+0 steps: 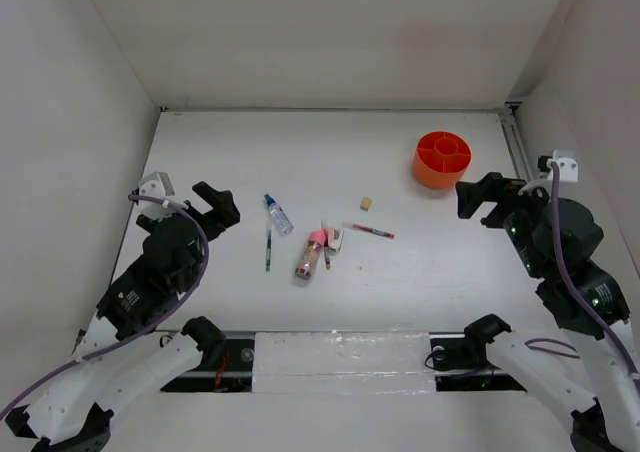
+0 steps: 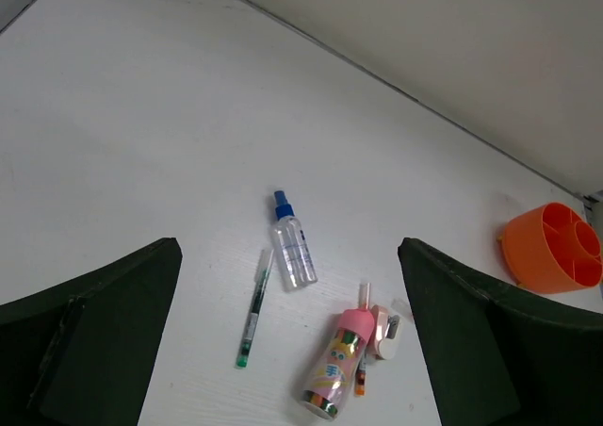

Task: Sort the stationery into containers
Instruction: Pick up the stationery from the center of the board.

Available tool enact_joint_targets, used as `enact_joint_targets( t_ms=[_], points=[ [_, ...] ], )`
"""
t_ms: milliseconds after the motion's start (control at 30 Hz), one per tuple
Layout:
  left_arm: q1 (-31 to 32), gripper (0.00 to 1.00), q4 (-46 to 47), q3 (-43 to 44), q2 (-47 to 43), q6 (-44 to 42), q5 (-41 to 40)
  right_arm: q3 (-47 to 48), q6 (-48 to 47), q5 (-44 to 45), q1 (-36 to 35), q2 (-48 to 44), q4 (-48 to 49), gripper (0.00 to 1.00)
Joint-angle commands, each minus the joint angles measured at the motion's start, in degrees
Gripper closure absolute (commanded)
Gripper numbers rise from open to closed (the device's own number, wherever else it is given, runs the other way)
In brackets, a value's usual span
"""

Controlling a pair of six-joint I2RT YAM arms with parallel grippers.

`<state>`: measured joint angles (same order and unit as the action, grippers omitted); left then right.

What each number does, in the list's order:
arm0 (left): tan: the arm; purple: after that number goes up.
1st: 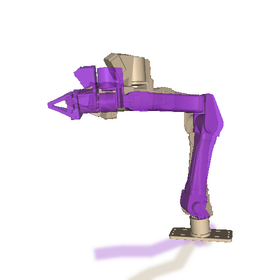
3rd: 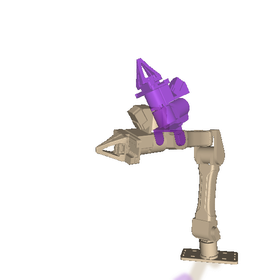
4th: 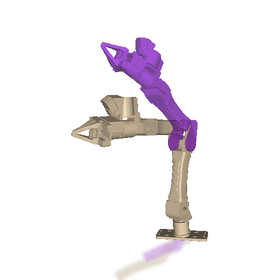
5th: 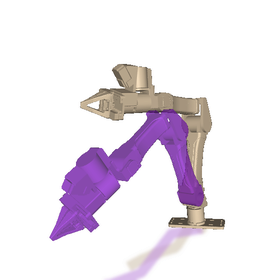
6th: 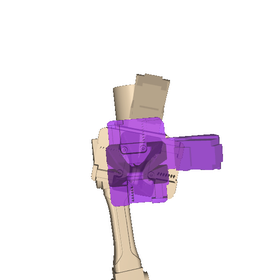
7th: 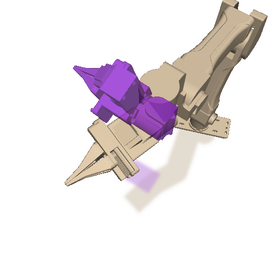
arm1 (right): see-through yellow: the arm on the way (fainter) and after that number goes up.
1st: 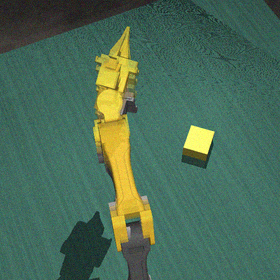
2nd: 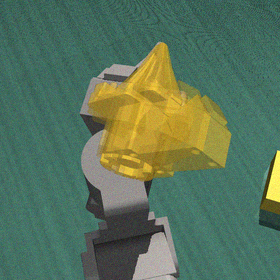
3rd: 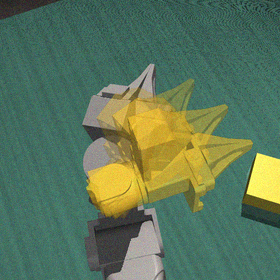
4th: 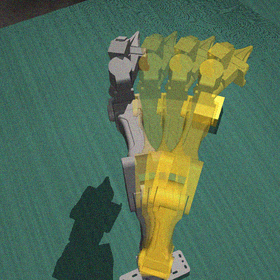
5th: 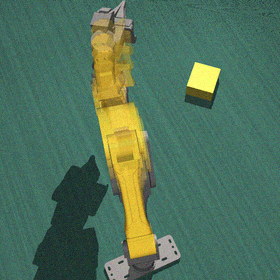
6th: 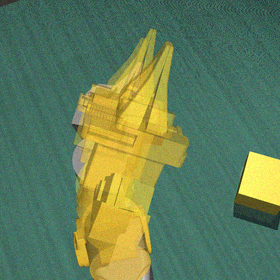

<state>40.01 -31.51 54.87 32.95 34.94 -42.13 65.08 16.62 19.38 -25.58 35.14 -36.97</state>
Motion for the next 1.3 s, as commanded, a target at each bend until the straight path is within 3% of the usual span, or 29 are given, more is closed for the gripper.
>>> enact_joint_targets(
  t_ms=[0, 333, 467, 633, 700, 833, 967, 1267],
  points=[
    [-0.28, 0.0, 1.18, -0.03, -0.17, 1.18, -1.11, 0.05, -0.98, -0.05, -0.34, 0.9, 2.87, 0.0],
    [-0.28, 0.0, 8.12, -2.4, -10.97, -3.03, 6.0, -2.59, 0.6, 1.72, -0.34, -3.49, 4.54, 0.0],
    [-0.28, 0.0, 9.97, -3.98, -10.98, -5.14, 9.69, -2.59, 0.6, -0.9, -0.34, -2.79, 4.54, 0.0],
    [-0.28, 0.0, 4.89, 1.72, 7.54, 3.97, 15.93, -2.59, 0.6, -6.45, -0.34, 0.28, 5.86, 0.0],
    [-0.28, 0.0, 7.93, -0.01, 12.82, 5.23, 23.56, -2.59, 0.6, -8.99, -0.87, 0.98, 7.34, 0.0],
    [0.24, 0.0, 13.92, -2.84, 24.41, 4.71, 29.9, -2.59, -0.62, -12.16, -0.87, 2.39, 6.83, 0.0],
    [0.77, 0.0, 11.74, -2.23, 32.06, 3.82, 29.83, -4.16, -1.15, -13.83, -0.87, 2.4, 6.12, 0.0],
    [2.88, 0.0, 12.96, -6.18, 38.06, 1.98, 32.28, -8.65, -0.63, -16.3, -0.87, 2.39, 7.88, 0.0]
  ],
)
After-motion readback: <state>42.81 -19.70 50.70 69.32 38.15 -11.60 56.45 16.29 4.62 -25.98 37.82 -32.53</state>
